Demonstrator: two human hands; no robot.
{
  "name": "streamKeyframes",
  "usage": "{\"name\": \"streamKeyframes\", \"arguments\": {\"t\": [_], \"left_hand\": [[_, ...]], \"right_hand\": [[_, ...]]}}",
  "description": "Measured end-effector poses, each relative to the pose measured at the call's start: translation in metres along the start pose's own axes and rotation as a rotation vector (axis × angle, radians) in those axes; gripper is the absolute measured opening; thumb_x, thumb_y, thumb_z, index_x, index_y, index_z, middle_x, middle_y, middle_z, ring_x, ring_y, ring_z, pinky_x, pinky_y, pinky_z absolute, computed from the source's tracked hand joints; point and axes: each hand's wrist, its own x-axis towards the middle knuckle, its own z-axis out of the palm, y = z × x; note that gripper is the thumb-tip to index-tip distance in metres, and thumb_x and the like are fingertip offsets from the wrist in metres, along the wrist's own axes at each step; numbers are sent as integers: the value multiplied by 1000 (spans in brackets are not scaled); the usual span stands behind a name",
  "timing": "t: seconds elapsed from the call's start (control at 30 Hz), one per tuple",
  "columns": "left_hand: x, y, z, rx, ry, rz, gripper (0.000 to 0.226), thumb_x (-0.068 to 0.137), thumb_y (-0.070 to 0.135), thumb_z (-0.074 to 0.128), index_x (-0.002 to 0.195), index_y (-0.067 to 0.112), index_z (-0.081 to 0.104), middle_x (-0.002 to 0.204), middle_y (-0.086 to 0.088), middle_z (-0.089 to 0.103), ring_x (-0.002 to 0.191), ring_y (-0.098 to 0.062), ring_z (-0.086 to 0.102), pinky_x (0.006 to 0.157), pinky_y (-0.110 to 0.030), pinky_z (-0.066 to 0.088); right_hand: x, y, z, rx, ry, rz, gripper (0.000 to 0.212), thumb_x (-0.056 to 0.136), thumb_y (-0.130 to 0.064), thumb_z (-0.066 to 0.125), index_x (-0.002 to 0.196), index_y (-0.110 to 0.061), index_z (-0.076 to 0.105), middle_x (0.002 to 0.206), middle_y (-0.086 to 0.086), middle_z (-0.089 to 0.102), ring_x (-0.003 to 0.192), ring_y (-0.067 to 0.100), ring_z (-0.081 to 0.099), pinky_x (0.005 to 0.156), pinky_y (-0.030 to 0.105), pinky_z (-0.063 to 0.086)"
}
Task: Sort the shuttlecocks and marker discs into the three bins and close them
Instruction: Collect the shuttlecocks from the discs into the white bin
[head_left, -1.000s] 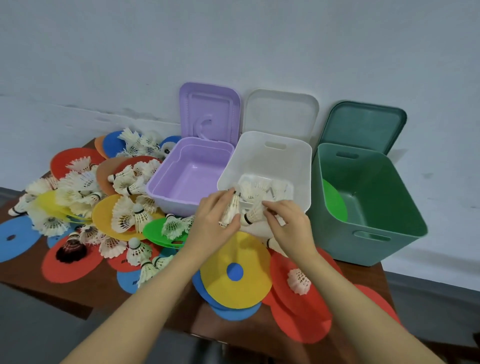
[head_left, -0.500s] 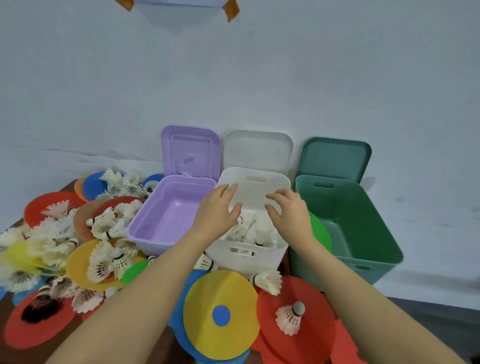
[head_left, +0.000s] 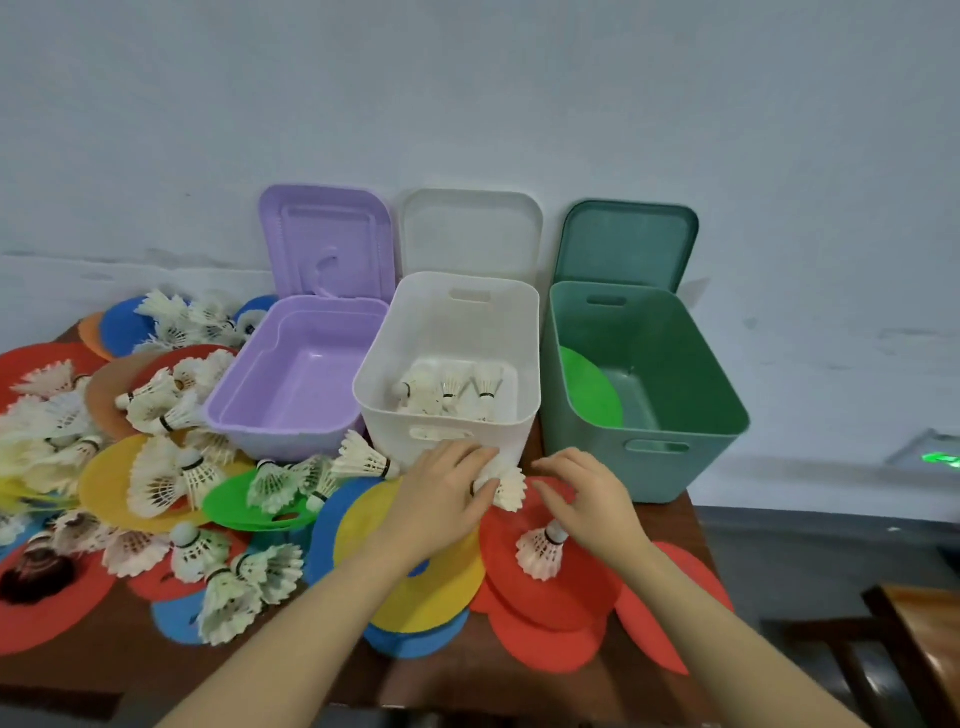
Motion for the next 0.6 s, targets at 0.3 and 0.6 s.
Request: {"name": "streamKeyframes", "arguments": {"t": [0.3,0.6], "left_hand": [[-31,-1,48,-40,-352,-250,69,81,58,34,139,21,40,143,-7,40,127,-26,42,101,-36,37],[-28,-9,72,-162,-304,-264,62,84,40,58,139,17,41,130,-2,51,119,-21,49,96,-35,40]], "right_hand": [[-43,37,31,-91,-260,227,28,88,-29,58,115,-22,63,106,-5,60,100,17,59,81,31,45],[-7,37,54,-8,-344,301,64,88,-19,50,147,-15,24,123,10,47,113,28,43,95,36,38]]}}
